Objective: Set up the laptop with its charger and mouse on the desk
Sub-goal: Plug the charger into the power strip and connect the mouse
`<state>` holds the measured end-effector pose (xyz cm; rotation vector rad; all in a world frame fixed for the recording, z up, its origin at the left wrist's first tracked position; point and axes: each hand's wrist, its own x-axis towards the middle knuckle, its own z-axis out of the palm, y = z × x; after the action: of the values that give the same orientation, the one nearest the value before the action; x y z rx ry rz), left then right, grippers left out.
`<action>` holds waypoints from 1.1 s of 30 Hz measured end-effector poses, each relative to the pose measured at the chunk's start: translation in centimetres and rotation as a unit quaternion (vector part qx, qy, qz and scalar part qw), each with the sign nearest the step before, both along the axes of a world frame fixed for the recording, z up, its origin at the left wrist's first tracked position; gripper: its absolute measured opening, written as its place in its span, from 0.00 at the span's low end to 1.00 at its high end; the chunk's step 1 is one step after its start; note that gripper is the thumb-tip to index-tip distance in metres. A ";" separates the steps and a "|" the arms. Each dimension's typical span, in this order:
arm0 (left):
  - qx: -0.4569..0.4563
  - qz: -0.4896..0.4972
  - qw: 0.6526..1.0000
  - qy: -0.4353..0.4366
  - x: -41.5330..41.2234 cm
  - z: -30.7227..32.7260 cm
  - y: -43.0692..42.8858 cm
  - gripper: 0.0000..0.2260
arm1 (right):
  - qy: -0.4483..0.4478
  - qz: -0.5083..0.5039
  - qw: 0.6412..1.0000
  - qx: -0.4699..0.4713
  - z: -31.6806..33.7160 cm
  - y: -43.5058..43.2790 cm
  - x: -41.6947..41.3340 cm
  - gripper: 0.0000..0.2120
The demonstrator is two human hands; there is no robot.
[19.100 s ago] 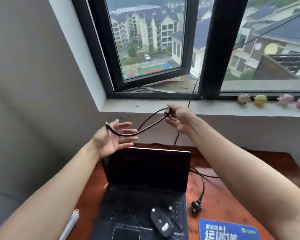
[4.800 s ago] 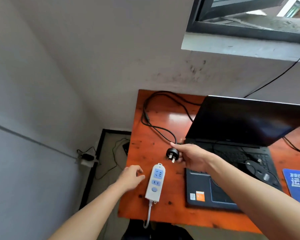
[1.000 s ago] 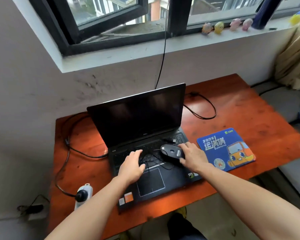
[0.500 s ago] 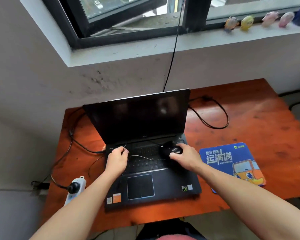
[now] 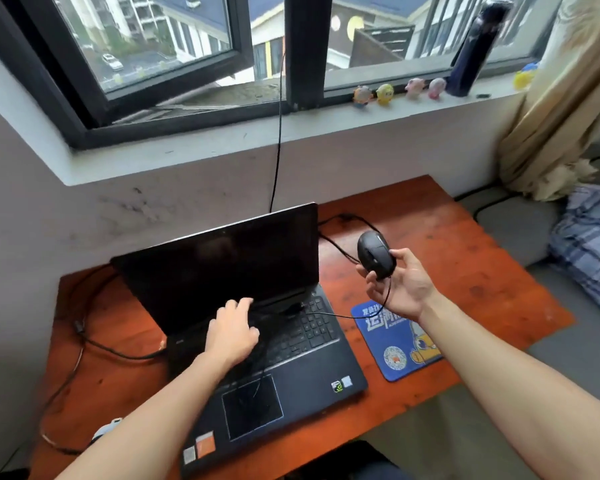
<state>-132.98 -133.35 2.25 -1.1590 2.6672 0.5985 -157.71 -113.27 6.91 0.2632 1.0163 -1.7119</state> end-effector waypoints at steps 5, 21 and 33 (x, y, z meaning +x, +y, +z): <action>0.080 -0.078 0.991 0.070 -4.4 1.1 2.6 0.22 | -0.003 0.022 0.998 -0.065 1.2 1.8 -0.7 0.28; 0.295 0.085 0.951 0.043 -16.7 -2.7 9.9 0.13 | 0.155 -0.014 0.969 0.192 -1.9 4.6 -16.7 0.07; 0.291 0.365 0.873 0.141 -13.3 -4.0 11.3 0.13 | 0.331 0.236 0.849 0.337 -11.9 7.7 -16.2 0.32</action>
<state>-146.25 -122.06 -1.72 -1.9380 1.8775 1.6506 -173.92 -105.58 -4.98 -0.1588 2.0017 -0.9335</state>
